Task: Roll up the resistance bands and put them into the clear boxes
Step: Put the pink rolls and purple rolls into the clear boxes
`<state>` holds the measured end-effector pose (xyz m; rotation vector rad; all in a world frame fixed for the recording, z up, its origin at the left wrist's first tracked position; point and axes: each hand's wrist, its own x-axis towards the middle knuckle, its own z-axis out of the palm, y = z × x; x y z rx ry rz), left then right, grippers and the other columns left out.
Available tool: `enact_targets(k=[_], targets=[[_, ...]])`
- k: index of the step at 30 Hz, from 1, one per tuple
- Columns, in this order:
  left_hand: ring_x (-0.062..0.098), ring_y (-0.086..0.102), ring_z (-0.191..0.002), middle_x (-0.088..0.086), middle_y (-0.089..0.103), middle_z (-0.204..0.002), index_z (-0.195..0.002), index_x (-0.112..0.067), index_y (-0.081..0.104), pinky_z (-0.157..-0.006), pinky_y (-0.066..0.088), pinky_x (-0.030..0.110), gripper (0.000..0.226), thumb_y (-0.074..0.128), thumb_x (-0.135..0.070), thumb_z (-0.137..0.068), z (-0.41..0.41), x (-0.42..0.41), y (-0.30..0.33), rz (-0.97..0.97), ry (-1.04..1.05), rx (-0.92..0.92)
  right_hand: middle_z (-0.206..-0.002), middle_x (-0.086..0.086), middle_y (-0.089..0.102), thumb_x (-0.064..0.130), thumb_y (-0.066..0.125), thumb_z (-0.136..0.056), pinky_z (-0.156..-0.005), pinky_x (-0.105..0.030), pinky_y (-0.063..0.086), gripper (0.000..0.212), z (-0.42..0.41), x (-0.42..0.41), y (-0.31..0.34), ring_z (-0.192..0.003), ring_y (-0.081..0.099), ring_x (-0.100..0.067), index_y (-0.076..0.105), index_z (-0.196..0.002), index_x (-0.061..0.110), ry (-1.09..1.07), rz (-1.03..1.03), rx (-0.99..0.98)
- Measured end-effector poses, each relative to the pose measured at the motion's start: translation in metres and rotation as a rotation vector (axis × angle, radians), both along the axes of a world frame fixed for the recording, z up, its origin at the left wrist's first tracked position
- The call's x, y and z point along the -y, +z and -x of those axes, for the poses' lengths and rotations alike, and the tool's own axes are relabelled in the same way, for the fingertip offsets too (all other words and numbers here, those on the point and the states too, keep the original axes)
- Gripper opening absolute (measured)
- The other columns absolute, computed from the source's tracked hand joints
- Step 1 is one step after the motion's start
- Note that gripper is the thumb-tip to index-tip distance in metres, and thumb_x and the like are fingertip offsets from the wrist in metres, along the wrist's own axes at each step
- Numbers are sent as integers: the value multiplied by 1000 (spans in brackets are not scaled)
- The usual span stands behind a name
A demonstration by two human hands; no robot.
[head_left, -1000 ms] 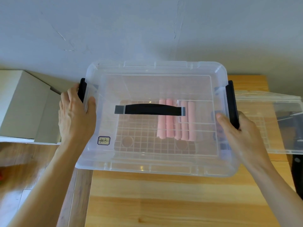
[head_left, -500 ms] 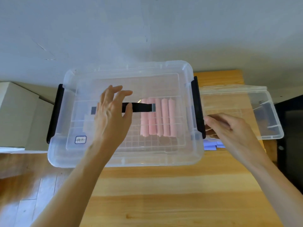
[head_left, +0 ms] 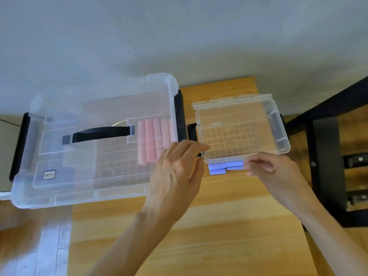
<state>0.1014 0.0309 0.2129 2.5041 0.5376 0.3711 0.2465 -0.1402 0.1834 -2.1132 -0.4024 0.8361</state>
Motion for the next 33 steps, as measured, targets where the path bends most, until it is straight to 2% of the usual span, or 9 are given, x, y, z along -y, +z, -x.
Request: enact_targets(k=[4,7,11,13,16,19,23,28,33], targets=[[11,62,-97,-11,65,-108,-113,-21,67,-72,52,27,24,54,-16,-94,-3,37,-9,13,-130,-37,-83,16,73,19,63,-94,-69,-9,45,15,-6,22,-17,-81,67,3,72,-87,28,25,39,0],[11,63,-94,-12,65,-110,-116,-23,65,-68,52,25,27,52,-19,-92,-6,55,-34,22,-174,-120,-95,23,69,22,60,-97,-75,-5,43,15,-8,33,-35,-94,61,9,72,-96,30,49,66,17],[18,67,-92,-5,66,-117,-122,-17,63,-63,58,32,48,67,6,-80,-12,64,-83,20,-178,-243,-120,10,66,19,53,-100,-99,-23,42,23,-7,36,-64,-114,54,-3,69,-116,21,49,108,66],[21,67,-101,0,64,-125,-128,-13,60,-69,60,35,58,66,13,-78,-17,65,-104,23,-174,-292,-126,5,64,14,49,-101,-102,-27,41,28,-6,35,-76,-124,52,-11,67,-122,19,98,129,128],[25,62,-117,4,55,-140,-138,-10,53,-80,59,38,62,59,16,-82,-25,64,-126,36,-148,-328,-132,1,61,8,44,-102,-101,-26,38,32,-7,30,-88,-128,47,-17,63,-128,13,211,166,240],[29,56,-126,9,51,-144,-139,-5,50,-87,57,41,63,55,19,-82,-32,66,-143,46,-129,-329,-136,-1,59,5,44,-101,-105,-30,38,34,-9,24,-101,-127,46,-21,61,-131,10,315,195,353],[30,54,-128,11,52,-142,-138,-4,51,-95,54,43,61,56,19,-82,-36,70,-163,42,-98,-324,-127,-9,65,-2,53,-95,-103,-41,44,34,-10,22,-117,-123,53,-29,63,-127,5,399,241,493],[32,62,-105,12,55,-131,-134,-5,54,-78,58,43,63,60,22,-77,-36,73,-175,18,-53,-294,-115,-13,66,-8,62,-87,-93,-42,48,37,-7,24,-134,-109,60,-34,63,-123,0,414,241,616],[27,57,-98,11,57,-116,-126,-8,61,-63,57,35,59,65,21,-75,-41,79,-182,14,31,-256,-97,-12,63,-5,74,-78,-77,-41,53,37,-2,22,-145,-87,61,-33,68,-114,-1,394,310,716]])
